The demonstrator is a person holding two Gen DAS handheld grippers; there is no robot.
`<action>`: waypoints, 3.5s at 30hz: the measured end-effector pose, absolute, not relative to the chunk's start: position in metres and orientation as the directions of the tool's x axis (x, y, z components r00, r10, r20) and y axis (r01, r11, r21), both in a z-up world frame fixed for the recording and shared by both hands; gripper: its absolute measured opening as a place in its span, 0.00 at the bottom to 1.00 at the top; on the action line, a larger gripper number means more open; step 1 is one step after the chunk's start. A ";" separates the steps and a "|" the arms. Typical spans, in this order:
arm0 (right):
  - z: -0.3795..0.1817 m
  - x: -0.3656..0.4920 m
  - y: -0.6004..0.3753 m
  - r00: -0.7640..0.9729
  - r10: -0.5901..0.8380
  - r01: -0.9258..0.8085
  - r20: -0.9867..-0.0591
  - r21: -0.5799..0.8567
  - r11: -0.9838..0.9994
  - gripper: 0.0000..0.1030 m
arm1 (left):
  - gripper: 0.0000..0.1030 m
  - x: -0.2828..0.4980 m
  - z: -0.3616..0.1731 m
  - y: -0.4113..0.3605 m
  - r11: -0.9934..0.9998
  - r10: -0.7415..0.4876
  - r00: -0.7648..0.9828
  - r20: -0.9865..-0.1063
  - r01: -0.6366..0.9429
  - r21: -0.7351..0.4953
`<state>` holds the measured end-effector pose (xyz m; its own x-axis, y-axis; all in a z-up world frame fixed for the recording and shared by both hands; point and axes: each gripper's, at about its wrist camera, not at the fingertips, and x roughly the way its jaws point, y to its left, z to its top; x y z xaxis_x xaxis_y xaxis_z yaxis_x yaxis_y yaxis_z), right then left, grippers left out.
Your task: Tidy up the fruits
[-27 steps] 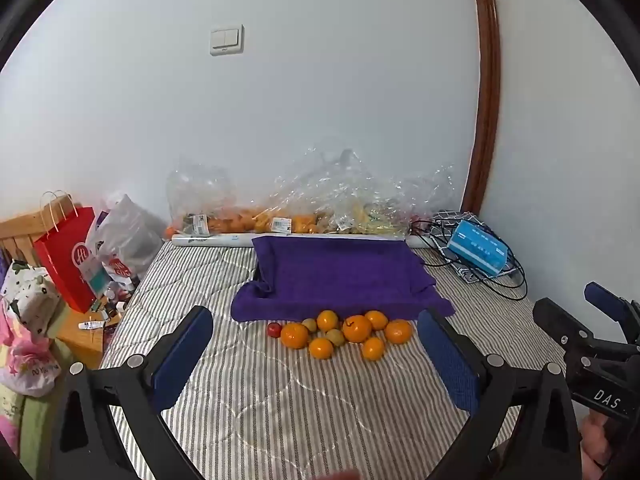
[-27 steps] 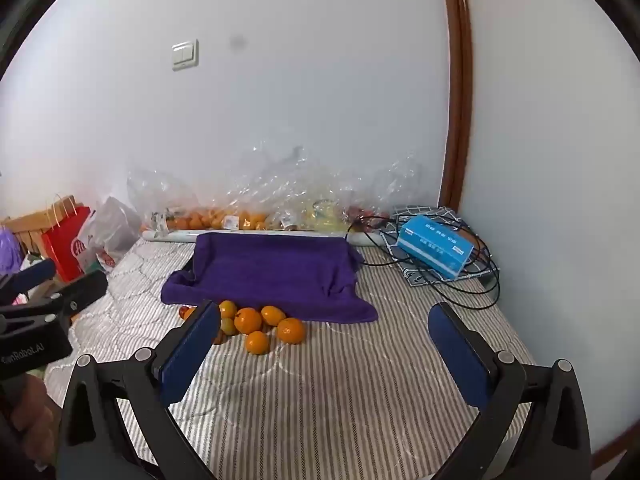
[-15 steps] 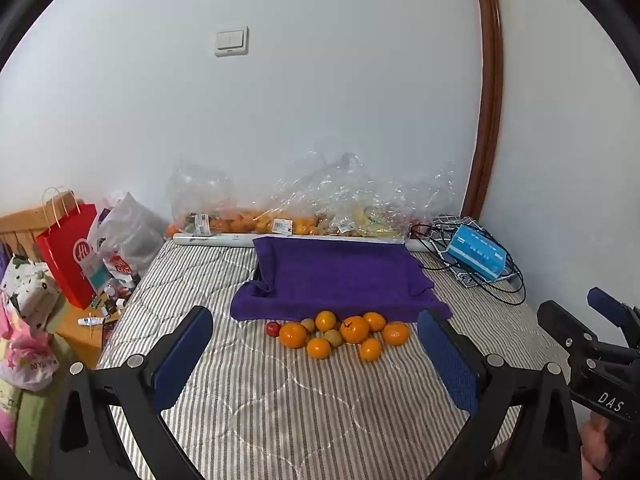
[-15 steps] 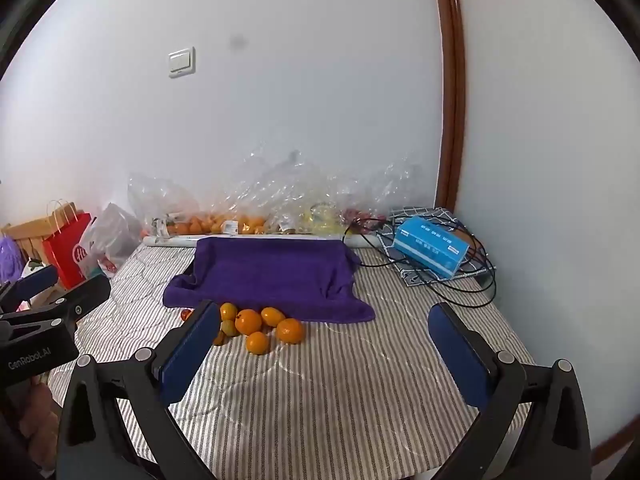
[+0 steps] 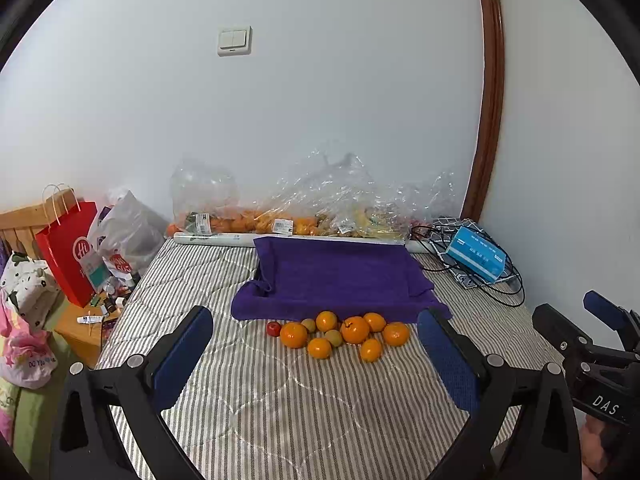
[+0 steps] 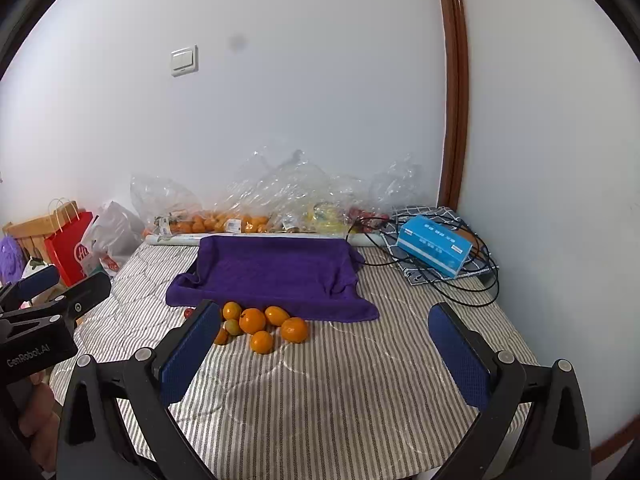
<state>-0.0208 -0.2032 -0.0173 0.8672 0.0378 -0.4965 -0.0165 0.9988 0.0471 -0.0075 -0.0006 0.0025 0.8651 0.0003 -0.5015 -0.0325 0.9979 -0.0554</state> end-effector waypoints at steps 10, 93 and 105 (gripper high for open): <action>-0.022 -0.022 -0.204 0.866 0.040 -0.014 -0.499 0.055 0.998 0.99 | 1.00 -0.007 0.005 -0.001 0.998 -0.001 0.863 -0.505 -0.029 -0.051; -0.060 0.037 -0.195 0.844 0.039 -0.014 -0.536 0.050 0.999 0.99 | 1.00 0.056 -0.035 0.041 0.995 0.036 0.823 -0.567 -0.083 -0.057; -0.134 0.104 -0.174 0.749 0.100 -0.092 -0.655 0.046 0.995 0.88 | 0.96 0.109 -0.108 0.074 0.990 0.060 0.718 -0.693 -0.130 -0.050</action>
